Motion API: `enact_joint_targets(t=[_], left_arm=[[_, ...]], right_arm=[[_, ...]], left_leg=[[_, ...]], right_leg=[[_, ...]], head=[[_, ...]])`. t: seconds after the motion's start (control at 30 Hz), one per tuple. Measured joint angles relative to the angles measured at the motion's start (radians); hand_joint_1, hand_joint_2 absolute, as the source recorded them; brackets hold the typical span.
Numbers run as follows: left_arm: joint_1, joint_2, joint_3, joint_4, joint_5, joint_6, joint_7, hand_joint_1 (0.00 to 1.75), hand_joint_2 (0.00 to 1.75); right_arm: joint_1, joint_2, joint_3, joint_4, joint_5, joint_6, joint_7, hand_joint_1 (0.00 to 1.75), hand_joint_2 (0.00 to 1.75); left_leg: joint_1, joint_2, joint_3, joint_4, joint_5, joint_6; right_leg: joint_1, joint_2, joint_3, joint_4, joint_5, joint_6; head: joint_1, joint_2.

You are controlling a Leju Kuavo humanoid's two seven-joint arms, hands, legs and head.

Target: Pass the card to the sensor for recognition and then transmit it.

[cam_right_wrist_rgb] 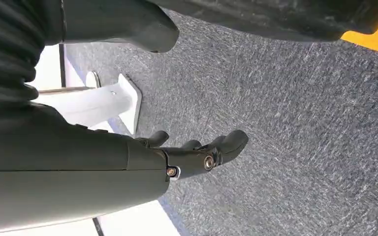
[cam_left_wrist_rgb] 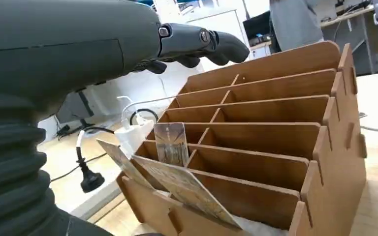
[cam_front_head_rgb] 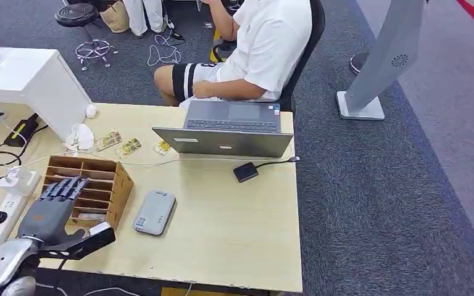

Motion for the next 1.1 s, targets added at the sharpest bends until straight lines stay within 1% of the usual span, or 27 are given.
enact_joint_targets(t=[0.07, 0.1, 0.33, 0.37, 0.97, 1.1], left_arm=[[0.0, 0.001, 0.0, 0.001, 0.003, -0.001, 0.0, 0.0, 1.75], [0.0, 0.002, 0.0, 0.001, 0.005, -0.002, 0.0, 0.03, 1.75], [0.0, 0.006, 0.0, 0.005, 0.011, -0.006, 0.0, 0.03, 1.75], [0.0, 0.007, 0.0, 0.006, 0.011, -0.006, 0.0, 1.75, 1.75], [0.0, 0.01, 0.0, 0.018, 0.043, -0.003, -0.013, 1.75, 1.75], [0.0, 0.01, 0.0, 0.017, 0.05, 0.009, -0.027, 1.75, 1.75]], right_arm=[[0.0, 0.0, 0.0, 0.0, 0.0, 0.0, 0.0, 0.0, 1.75], [0.0, 0.0, 0.0, 0.0, 0.0, 0.0, 0.0, 0.0, 1.75], [0.0, 0.0, 0.001, 0.0, 0.0, 0.0, 0.0, 0.0, 1.75], [0.0, 0.0, 0.001, 0.0, 0.0, 0.0, 0.0, 0.0, 1.75], [0.0, 0.0, 0.003, 0.0, 0.0, 0.0, -0.001, 0.0, 1.75], [0.0, 0.0, 0.003, 0.0, 0.0, 0.0, 0.0, 0.0, 1.75]], left_leg=[[0.0, 0.0, 0.0, 0.0, 0.0, 0.0], [0.0, 0.0, 0.0, 0.0, 0.0, 0.0], [0.0, 0.0, 0.0, 0.0, 0.0, 0.0], [0.0, 0.0, 0.0, 0.0, 0.0, 0.0], [0.0, 0.0, 0.0, 0.0, 0.0, 0.0], [0.0, 0.0, 0.0, 0.0, 0.0, 0.0]], right_leg=[[0.0, 0.0, 0.0, 0.0, 0.0, 0.0], [0.0, 0.0, 0.0, 0.0, 0.0, 0.0], [0.0, 0.0, 0.0, 0.0, 0.0, 0.0], [0.0, 0.0, 0.0, 0.0, 0.0, 0.0], [0.0, 0.0, 0.0, 0.0, 0.0, 0.0], [0.0, 0.0, 0.0, 0.0, 0.0, 0.0]], head=[[0.0, 0.0], [0.0, 0.0], [0.0, 0.0], [0.0, 0.0], [0.0, 0.0], [0.0, 0.0]])
